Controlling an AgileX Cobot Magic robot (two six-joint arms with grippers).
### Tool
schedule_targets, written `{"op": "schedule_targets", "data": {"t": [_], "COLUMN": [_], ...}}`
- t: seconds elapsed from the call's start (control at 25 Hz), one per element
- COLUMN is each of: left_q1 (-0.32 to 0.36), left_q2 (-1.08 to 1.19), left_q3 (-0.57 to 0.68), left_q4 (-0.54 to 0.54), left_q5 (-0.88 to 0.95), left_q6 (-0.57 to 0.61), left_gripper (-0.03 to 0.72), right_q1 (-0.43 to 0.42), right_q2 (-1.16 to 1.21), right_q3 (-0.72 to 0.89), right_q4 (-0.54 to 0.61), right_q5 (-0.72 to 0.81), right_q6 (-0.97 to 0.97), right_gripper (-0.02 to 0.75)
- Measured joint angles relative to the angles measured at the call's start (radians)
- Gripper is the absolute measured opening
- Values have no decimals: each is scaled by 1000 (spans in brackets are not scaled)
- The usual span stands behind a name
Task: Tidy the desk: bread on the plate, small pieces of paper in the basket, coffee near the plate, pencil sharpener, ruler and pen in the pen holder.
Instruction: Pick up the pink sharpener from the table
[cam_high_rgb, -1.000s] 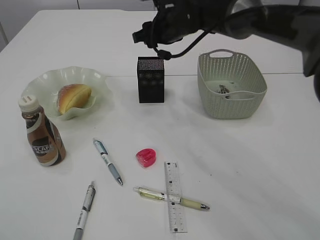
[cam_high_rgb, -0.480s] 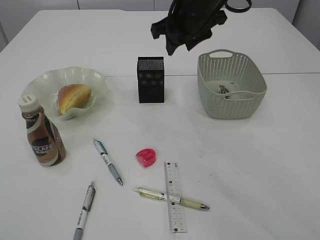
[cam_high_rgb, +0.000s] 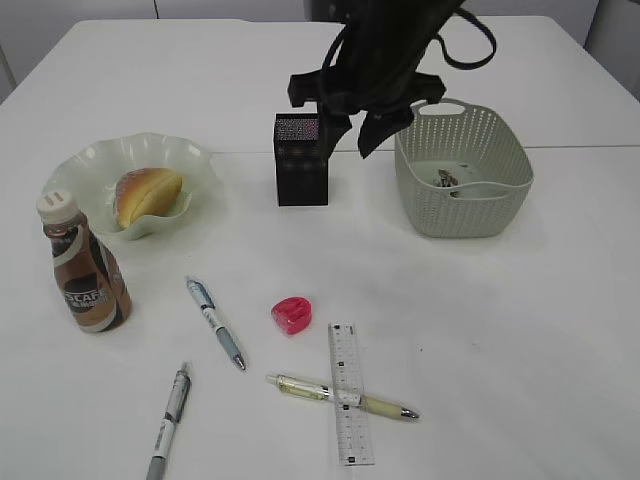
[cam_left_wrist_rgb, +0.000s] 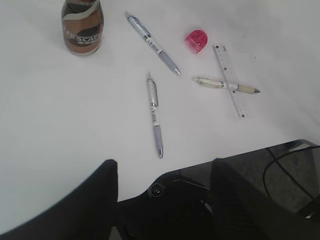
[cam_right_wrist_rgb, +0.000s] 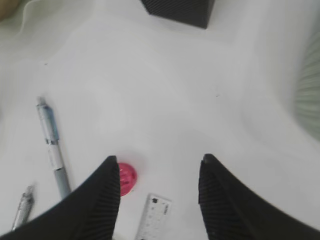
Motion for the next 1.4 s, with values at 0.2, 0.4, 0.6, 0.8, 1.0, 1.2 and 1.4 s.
{"op": "schedule_targets", "data": {"t": [0.2, 0.4, 0.6, 0.8, 1.0, 1.2, 1.4], "left_q1": [0, 0, 0, 0, 0, 0, 0], "left_q2": [0, 0, 0, 0, 0, 0, 0], "left_q3": [0, 0, 0, 0, 0, 0, 0], "left_q4": [-26, -27, -23, -13, -11, -11, -11], "left_q5": [0, 0, 0, 0, 0, 0, 0], "left_q6": [0, 0, 0, 0, 0, -2, -2], "left_gripper": [433, 433, 433, 433, 433, 433, 434], "right_q1": [27, 96, 150, 174, 203, 209, 209], "right_q2": [0, 0, 2, 54, 118, 141, 165], "right_q3": [95, 150, 150, 150, 150, 150, 150], "right_q4": [45, 33, 22, 17, 15, 5, -41], "right_q5": [0, 0, 0, -2, -6, -7, -12], "right_q6": [43, 11, -38, -75, -94, -99, -74], "right_gripper": [372, 372, 372, 372, 372, 384, 478]}}
